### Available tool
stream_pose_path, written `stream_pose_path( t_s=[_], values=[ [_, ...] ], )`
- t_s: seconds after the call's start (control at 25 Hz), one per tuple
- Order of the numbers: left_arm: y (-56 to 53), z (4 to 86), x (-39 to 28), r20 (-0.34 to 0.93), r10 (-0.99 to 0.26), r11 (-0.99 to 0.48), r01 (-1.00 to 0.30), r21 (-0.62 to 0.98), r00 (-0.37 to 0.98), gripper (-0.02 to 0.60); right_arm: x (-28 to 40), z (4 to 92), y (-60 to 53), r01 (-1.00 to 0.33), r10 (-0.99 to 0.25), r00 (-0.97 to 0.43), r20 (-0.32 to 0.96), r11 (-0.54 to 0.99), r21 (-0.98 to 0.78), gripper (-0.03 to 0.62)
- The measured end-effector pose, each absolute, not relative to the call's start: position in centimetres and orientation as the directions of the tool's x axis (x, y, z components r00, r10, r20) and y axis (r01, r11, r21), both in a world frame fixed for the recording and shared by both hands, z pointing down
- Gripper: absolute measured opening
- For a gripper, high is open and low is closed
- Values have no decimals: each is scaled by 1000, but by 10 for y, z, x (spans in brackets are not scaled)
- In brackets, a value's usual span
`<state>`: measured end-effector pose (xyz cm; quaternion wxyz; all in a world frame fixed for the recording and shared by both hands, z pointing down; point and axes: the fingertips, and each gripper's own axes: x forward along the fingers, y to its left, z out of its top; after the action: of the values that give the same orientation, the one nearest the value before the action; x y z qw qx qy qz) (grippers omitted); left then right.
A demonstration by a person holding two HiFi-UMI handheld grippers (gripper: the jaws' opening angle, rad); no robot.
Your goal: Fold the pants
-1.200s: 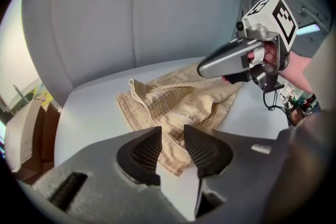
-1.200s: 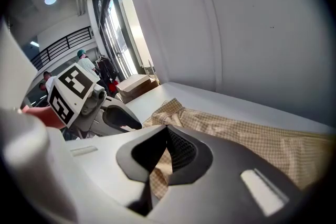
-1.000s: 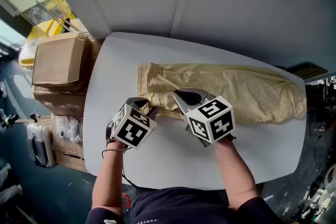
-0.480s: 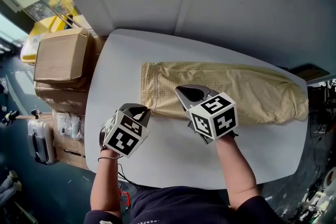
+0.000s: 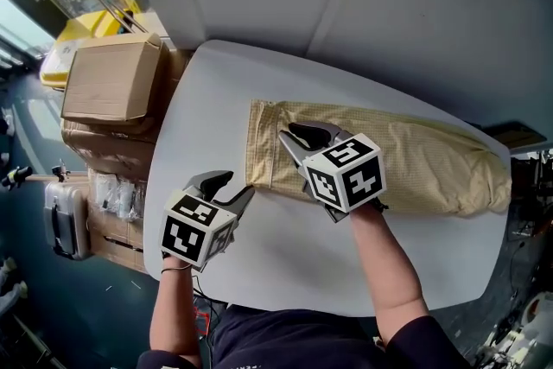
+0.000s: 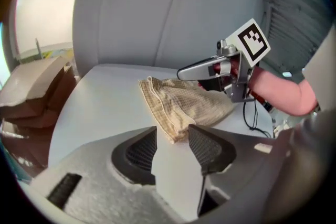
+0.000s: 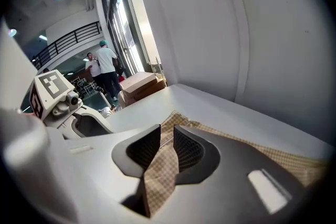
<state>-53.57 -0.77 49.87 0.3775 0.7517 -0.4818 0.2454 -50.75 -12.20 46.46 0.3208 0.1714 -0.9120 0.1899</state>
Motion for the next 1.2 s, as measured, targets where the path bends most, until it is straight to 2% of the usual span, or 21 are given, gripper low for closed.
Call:
stream_pose_path(
  t_s=[0.08, 0.24, 0.32, 0.52, 0.68, 0.76, 0.84, 0.96, 1.04, 1.08, 1.12, 1.2],
  values=[
    [-6, 503, -534, 732, -533, -225, -905, 361, 425, 201, -521, 470, -126, -427, -182, -731, 658, 874, -232, 87],
    [-12, 512, -534, 764, -543, -209, -937, 280, 349, 206, -548, 480, -133, -438, -187, -713, 676, 872, -220, 123],
    [-18, 510, -529, 743, -569, -175, -935, 309, 352, 213, -558, 486, -135, -448, -194, -698, 690, 869, -208, 144],
    [-19, 517, -519, 753, -549, -142, -928, 343, 362, 250, -566, 503, -142, -491, -214, -655, 724, 849, -194, 158],
    [-16, 527, -518, 769, -531, -123, -930, 346, 356, 256, -568, 516, -144, -515, -214, -631, 746, 835, -196, 163],
    [-17, 528, -518, 771, -535, -114, -934, 339, 345, 251, -569, 522, -145, -523, -218, -615, 758, 832, -186, 163],
    [-17, 530, -521, 779, -536, -107, -942, 318, 324, 208, -569, 526, -146, -533, -231, -600, 766, 830, -167, 160],
    [-17, 531, -524, 781, -544, -110, -949, 296, 307, 185, -568, 528, -146, -531, -252, -588, 769, 837, -131, 152],
    [-18, 531, -523, 773, -551, -125, -947, 297, 315, 175, -567, 528, -147, -527, -267, -581, 769, 843, -106, 140],
    [-18, 531, -520, 771, -549, -140, -945, 297, 323, 163, -567, 528, -147, -527, -273, -579, 769, 844, -97, 130],
    [-18, 532, -518, 772, -544, -154, -943, 295, 330, 123, -566, 528, -148, -528, -277, -576, 769, 844, -91, 118],
    [-18, 532, -516, 777, -539, -167, -945, 281, 326, 112, -565, 529, -149, -530, -285, -573, 768, 844, -82, 94]
  ],
)
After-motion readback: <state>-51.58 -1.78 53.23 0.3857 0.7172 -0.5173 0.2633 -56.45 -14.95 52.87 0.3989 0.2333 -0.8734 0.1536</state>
